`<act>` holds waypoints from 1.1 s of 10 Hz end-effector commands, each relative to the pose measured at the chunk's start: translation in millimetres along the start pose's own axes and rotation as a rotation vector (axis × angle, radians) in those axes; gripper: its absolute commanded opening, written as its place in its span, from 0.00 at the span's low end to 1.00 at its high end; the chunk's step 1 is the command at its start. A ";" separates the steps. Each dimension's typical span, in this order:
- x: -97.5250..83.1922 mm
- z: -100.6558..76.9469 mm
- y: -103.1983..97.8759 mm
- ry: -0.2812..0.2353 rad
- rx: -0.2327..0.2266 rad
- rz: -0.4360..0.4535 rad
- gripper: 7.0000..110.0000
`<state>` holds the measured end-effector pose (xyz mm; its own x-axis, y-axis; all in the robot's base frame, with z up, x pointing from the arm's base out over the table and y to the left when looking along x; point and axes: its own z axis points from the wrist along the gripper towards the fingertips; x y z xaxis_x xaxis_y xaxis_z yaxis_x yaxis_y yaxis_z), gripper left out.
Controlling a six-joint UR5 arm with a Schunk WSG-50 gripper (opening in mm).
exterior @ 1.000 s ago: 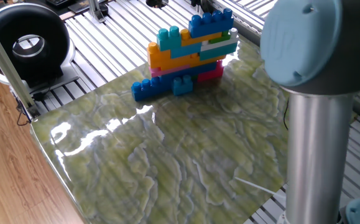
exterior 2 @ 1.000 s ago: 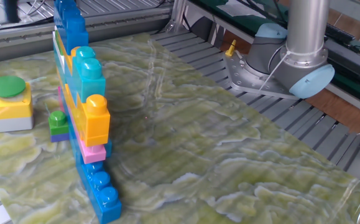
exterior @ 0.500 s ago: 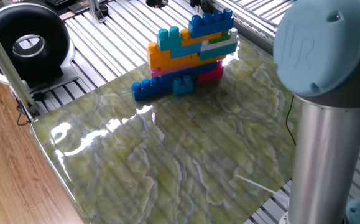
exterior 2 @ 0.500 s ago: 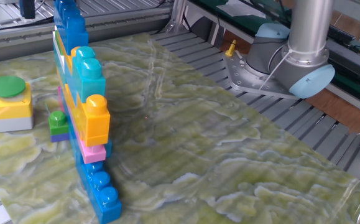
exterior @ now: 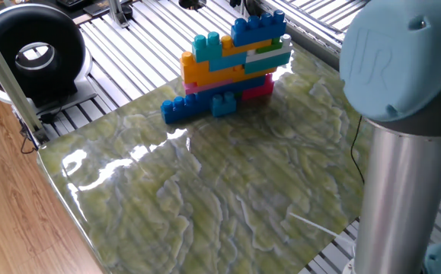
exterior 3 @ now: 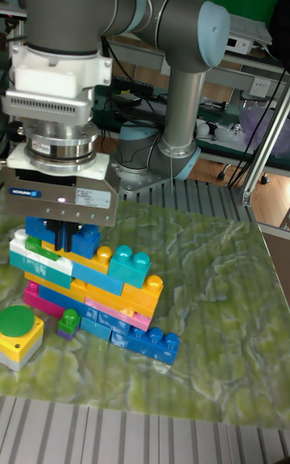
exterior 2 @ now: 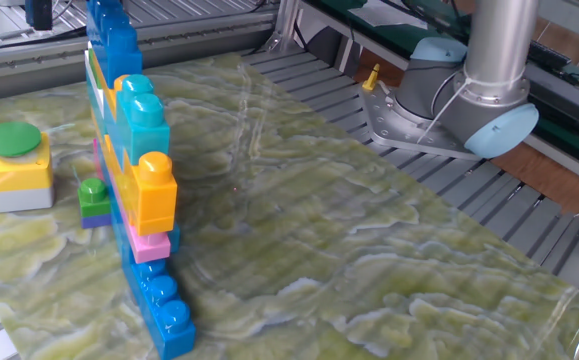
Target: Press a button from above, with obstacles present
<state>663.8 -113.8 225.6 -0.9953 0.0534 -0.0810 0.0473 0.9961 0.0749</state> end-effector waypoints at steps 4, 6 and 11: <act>78.9 -14.2 52.9 0.037 -0.022 0.102 0.00; 85.1 -16.5 55.6 0.023 -0.021 0.126 0.00; 120.4 24.4 50.6 0.078 0.106 0.112 0.00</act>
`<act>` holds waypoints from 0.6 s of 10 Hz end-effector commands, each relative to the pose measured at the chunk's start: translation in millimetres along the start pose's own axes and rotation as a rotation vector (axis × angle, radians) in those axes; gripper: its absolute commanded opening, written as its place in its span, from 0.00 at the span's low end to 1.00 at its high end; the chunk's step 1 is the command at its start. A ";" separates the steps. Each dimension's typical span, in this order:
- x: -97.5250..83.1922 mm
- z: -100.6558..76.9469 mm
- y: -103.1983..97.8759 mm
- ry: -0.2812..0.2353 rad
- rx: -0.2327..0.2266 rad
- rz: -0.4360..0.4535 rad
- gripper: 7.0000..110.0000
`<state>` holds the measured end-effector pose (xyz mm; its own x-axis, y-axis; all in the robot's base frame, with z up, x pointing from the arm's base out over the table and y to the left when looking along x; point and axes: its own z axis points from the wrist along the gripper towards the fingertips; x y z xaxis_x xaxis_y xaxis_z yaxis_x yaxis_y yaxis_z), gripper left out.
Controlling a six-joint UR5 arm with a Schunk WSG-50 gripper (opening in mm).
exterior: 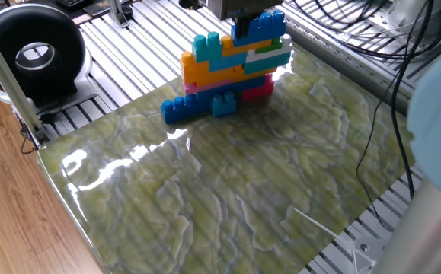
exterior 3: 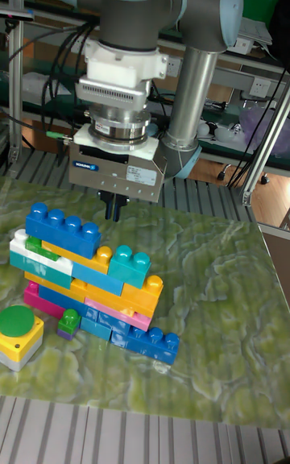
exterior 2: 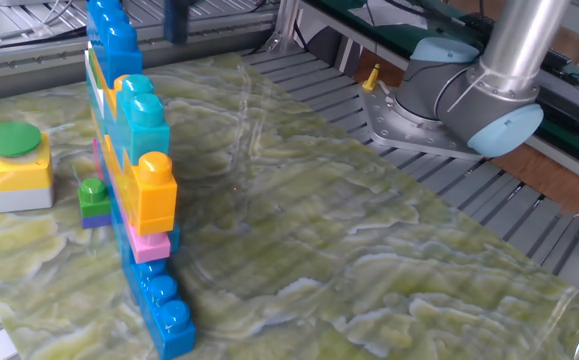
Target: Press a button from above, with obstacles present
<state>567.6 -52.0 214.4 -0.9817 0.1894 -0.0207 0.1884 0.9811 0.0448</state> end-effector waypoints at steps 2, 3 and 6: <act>22.5 24.6 -4.0 0.040 0.050 -0.049 0.00; 16.4 28.2 -4.6 0.029 0.033 -0.068 0.00; 15.1 33.6 3.6 0.028 -0.006 -0.106 0.00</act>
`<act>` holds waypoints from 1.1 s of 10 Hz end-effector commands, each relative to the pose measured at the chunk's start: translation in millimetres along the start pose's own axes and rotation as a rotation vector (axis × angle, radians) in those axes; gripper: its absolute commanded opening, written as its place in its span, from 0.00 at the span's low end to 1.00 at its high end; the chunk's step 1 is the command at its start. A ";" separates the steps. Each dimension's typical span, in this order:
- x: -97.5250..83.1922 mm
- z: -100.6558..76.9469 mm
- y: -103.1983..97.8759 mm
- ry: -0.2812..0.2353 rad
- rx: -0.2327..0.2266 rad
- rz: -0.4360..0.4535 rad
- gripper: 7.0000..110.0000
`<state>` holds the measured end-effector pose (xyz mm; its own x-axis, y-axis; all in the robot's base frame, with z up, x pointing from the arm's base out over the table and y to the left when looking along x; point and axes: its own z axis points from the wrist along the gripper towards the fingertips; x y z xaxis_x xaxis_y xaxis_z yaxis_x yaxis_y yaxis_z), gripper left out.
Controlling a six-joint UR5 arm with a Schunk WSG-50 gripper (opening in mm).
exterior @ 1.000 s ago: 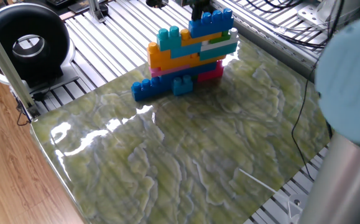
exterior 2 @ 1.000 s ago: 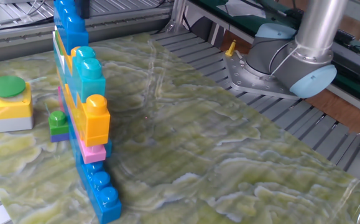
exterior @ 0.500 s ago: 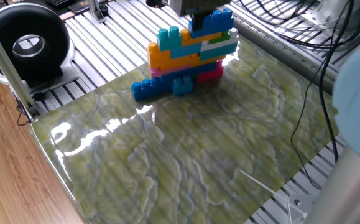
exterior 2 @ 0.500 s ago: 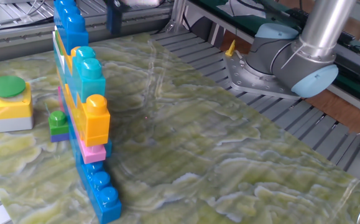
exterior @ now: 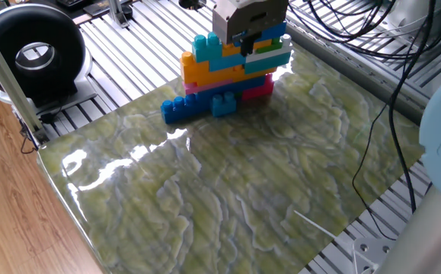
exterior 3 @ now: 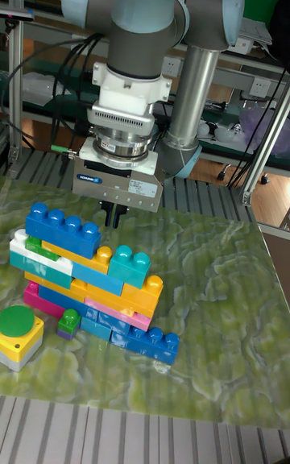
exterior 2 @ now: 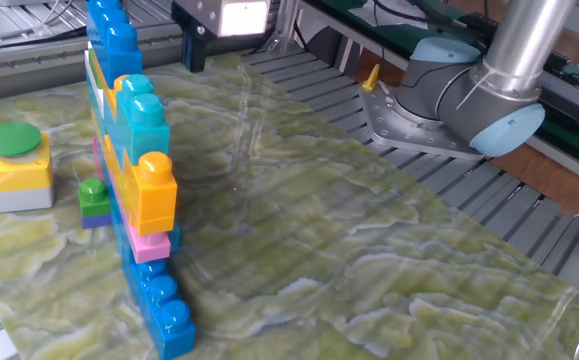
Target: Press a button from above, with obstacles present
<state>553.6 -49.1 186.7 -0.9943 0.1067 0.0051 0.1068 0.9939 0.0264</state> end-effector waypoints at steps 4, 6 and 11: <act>-3.1 44.0 4.3 -0.026 0.017 -0.028 0.00; -3.0 46.5 9.3 -0.029 0.012 0.004 0.00; -8.4 44.0 23.2 -0.056 -0.033 0.073 0.00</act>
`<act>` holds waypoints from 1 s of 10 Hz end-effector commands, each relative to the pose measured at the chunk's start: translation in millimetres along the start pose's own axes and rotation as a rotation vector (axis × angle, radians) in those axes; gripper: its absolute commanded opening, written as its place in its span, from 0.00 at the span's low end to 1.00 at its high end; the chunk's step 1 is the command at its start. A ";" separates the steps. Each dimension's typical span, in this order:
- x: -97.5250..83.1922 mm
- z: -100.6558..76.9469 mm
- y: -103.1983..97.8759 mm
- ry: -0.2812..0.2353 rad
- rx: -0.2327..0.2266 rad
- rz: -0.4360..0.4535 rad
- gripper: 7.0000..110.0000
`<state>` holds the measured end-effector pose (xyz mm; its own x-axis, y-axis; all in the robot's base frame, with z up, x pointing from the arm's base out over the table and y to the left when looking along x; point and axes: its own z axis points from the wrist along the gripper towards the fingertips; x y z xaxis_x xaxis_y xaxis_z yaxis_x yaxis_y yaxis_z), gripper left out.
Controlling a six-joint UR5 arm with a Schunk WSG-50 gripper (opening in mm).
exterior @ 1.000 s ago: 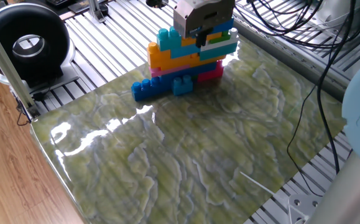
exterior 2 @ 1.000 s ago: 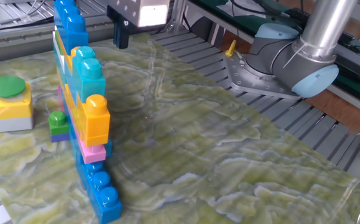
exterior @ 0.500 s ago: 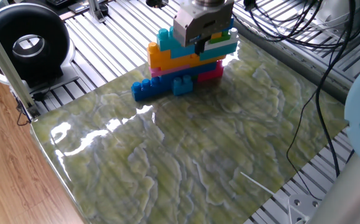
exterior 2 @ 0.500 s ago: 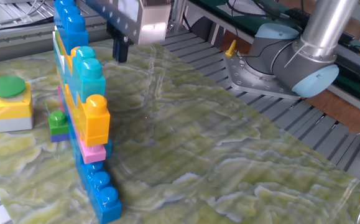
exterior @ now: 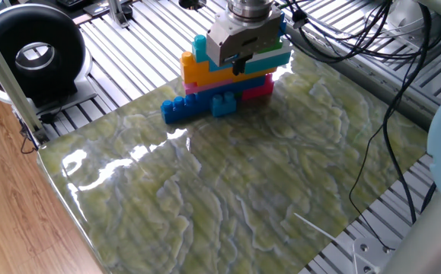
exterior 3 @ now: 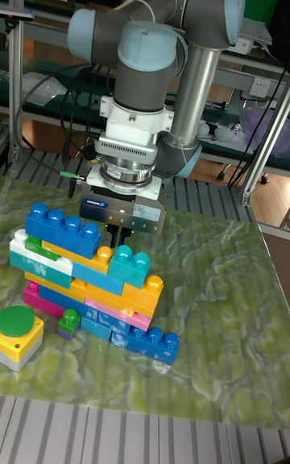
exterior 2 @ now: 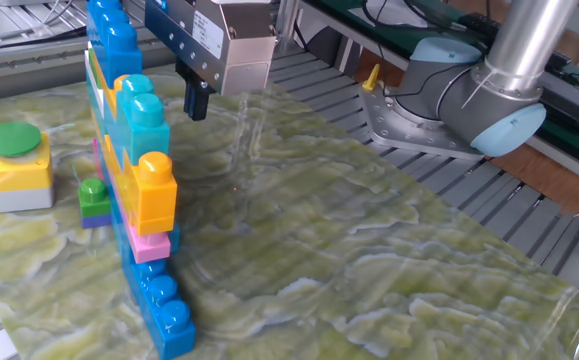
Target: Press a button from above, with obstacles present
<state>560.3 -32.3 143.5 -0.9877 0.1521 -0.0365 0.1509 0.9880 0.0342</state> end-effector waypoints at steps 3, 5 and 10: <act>3.4 0.8 1.5 0.012 -0.003 0.009 0.00; 13.3 -0.7 -0.3 0.045 0.014 -0.019 0.00; 15.1 -2.7 3.5 0.040 0.016 -0.019 0.00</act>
<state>546.0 -30.3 144.1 -0.9910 0.1340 0.0029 0.1340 0.9910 0.0048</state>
